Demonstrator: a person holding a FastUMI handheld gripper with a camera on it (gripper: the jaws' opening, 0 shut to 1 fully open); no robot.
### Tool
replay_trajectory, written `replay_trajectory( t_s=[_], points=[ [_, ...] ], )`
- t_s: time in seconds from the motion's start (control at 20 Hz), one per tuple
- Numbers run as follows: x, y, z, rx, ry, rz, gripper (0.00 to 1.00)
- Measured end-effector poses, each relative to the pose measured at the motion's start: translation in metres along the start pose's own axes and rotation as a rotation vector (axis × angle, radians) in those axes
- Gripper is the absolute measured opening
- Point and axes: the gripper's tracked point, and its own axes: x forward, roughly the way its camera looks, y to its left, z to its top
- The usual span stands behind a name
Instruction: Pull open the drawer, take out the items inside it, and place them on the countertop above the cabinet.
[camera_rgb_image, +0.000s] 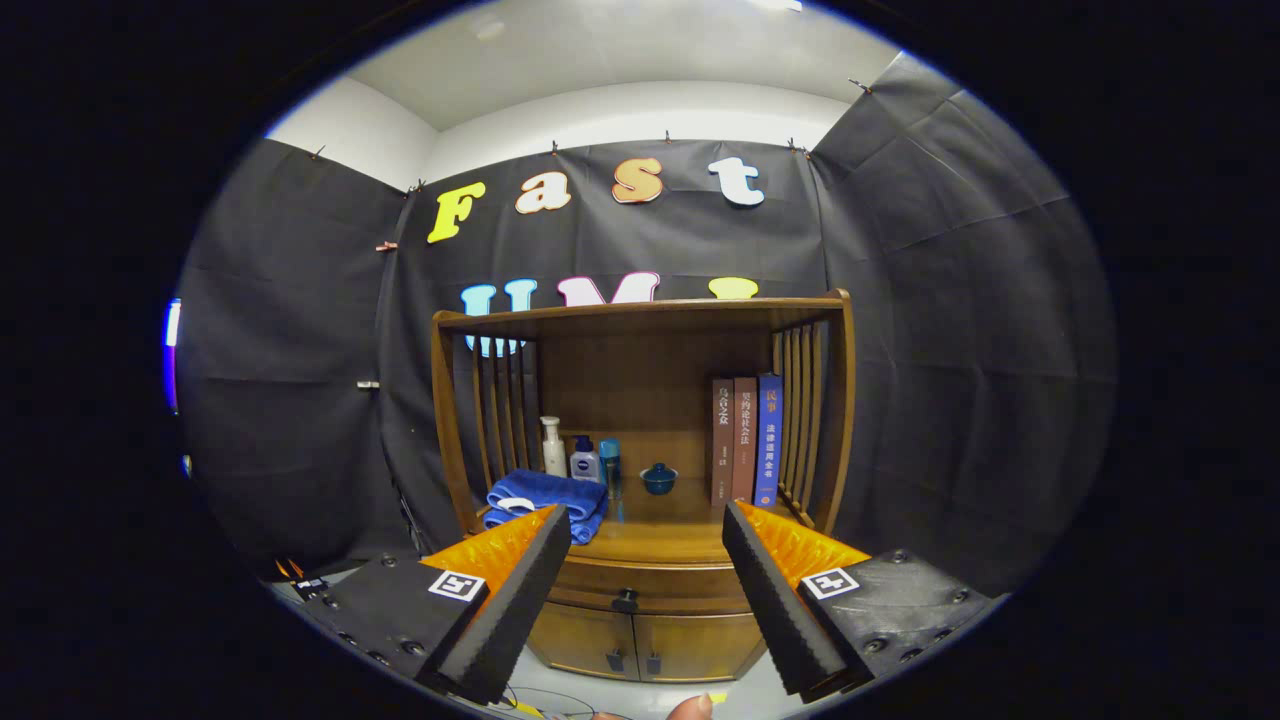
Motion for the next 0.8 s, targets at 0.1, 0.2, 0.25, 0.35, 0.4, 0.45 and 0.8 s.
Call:
replay_trajectory(
  t_s=[0.1, 0.2, 0.25, 0.35, 0.4, 0.45, 0.8],
  points=[
    [0.01, 0.006, -0.016, 0.008, -0.019, -0.001, 0.99],
    [0.023, 0.012, -0.042, -0.007, -0.019, -0.008, 0.99],
    [0.03, 0.013, -0.059, -0.019, -0.005, -0.02, 0.99],
    [0.045, 0.013, -0.094, -0.014, 0.014, -0.041, 0.99],
    [0.053, 0.015, -0.114, -0.004, 0.024, -0.049, 0.99],
    [0.061, 0.016, -0.13, 0.003, 0.036, -0.055, 0.99],
    [0.115, 0.022, -0.232, -0.021, 0.135, -0.069, 0.99]
  ],
)
